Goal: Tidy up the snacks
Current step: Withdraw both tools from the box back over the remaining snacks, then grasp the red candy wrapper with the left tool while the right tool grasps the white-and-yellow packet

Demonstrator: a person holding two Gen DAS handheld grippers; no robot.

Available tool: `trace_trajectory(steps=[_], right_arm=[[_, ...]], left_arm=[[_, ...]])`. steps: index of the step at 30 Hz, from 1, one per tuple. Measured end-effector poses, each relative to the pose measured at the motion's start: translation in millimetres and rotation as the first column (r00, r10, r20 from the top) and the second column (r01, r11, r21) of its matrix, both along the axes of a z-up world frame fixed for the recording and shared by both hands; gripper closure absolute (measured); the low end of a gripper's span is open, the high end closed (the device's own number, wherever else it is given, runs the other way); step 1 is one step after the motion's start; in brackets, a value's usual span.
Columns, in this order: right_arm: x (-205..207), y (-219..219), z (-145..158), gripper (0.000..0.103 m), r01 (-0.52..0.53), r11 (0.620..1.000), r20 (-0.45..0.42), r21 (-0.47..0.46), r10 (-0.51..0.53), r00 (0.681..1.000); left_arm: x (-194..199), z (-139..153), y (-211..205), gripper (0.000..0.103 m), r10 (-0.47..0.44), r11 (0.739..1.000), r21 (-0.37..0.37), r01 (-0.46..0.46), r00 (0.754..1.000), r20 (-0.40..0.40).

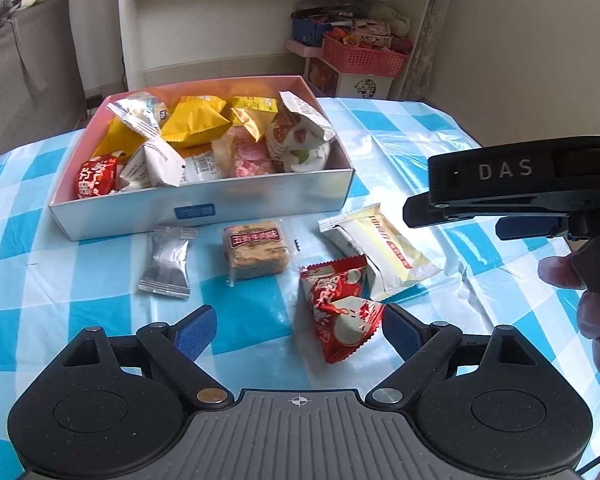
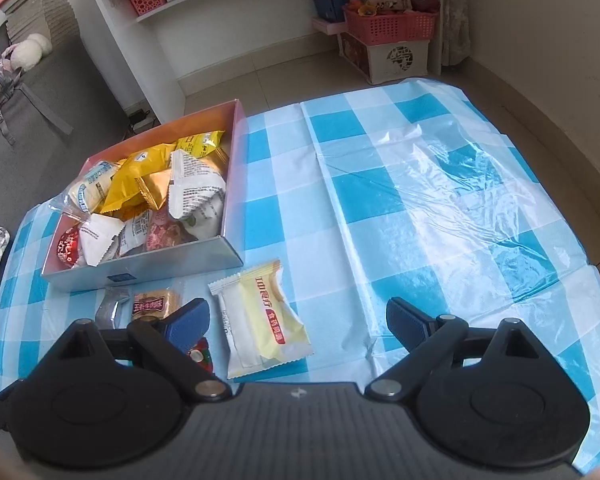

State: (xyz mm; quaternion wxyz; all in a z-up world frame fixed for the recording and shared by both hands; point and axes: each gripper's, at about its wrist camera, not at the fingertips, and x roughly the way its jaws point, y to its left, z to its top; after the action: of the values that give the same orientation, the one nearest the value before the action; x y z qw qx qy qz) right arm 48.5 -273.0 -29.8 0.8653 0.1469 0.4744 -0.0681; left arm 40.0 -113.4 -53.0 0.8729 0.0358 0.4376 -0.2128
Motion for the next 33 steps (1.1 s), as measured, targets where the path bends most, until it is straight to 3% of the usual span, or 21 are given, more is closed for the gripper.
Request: trace_trajectory(steps=[4,7,11,15,33], right_arm=[[6,-4,-8,0.009,-0.002,1.0,-0.011,-0.004,0.002,1.0],[8,-4,-9,0.009,-0.018,1.0,-0.005,-0.01,0.018,1.0],[11,-3,-11,0.009,-0.033,0.999,-0.006,-0.022,0.033,0.999],[14,-4,-13,0.009,-0.028,1.0,-0.01,-0.004,0.028,1.0],[23,14,-24,0.017,-0.087,0.993,-0.033,0.085,0.09,0.995]], left_arm=[[2,-7,-9,0.019,-0.012,1.0,-0.002,0.012,1.0,0.007],[6,-11,-12,0.032,-0.019,0.999,-0.026,0.019,1.0,-0.008],[9,-14,-13,0.067,-0.04,0.998,-0.058,0.037,0.998,-0.043],[7,-14,-16,0.072,-0.049,0.998,-0.034,0.047,0.998,-0.045],[2,6,15,0.073,-0.02,0.999,-0.028,0.019,0.999,-0.04]])
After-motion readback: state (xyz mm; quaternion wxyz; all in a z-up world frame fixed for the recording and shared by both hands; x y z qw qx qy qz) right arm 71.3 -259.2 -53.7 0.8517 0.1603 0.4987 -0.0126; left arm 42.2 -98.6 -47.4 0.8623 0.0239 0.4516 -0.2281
